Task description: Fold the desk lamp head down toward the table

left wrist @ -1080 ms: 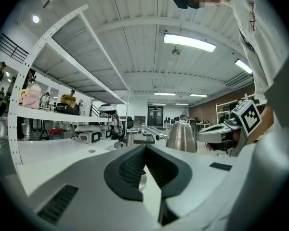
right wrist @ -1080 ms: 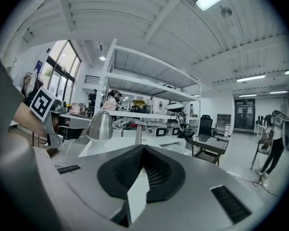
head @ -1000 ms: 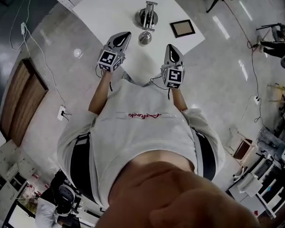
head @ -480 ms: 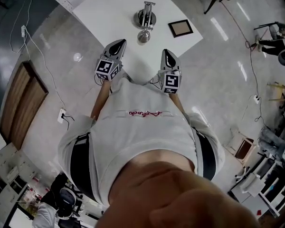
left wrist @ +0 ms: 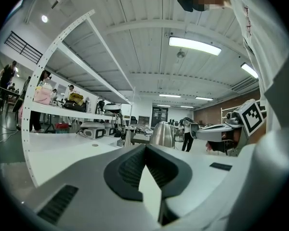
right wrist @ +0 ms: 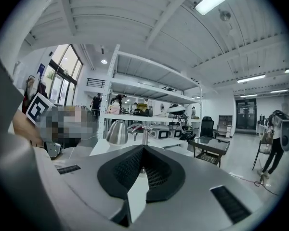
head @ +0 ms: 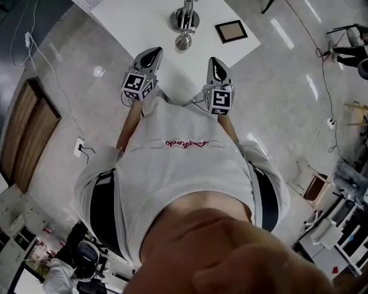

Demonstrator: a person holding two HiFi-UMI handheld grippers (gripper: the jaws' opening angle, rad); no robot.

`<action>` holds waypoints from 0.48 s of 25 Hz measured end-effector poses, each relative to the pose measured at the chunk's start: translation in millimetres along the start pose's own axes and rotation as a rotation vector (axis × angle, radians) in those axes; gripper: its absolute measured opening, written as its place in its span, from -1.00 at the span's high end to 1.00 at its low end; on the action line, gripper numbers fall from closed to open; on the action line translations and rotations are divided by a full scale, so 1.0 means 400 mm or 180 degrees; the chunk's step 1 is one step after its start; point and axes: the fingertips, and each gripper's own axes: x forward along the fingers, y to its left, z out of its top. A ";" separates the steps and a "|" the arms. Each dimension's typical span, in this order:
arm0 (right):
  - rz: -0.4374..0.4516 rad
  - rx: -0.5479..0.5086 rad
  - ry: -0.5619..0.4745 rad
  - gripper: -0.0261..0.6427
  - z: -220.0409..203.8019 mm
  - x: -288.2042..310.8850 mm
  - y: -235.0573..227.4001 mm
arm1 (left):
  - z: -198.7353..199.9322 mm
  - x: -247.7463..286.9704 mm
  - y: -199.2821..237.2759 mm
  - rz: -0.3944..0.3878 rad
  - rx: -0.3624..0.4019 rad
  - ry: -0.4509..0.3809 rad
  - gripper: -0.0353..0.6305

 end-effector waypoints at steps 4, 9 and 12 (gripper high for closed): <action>-0.0012 0.0046 -0.0009 0.88 -0.001 -0.005 0.001 | -0.008 0.001 -0.009 -0.0013 -0.0009 0.0023 0.81; 0.0002 0.0040 -0.0015 0.88 0.000 -0.007 0.007 | -0.005 0.000 -0.013 -0.0028 -0.0015 0.0028 0.81; 0.0016 0.0058 -0.0001 0.88 -0.004 0.002 0.012 | -0.007 0.001 -0.005 -0.0029 -0.0021 0.0029 0.81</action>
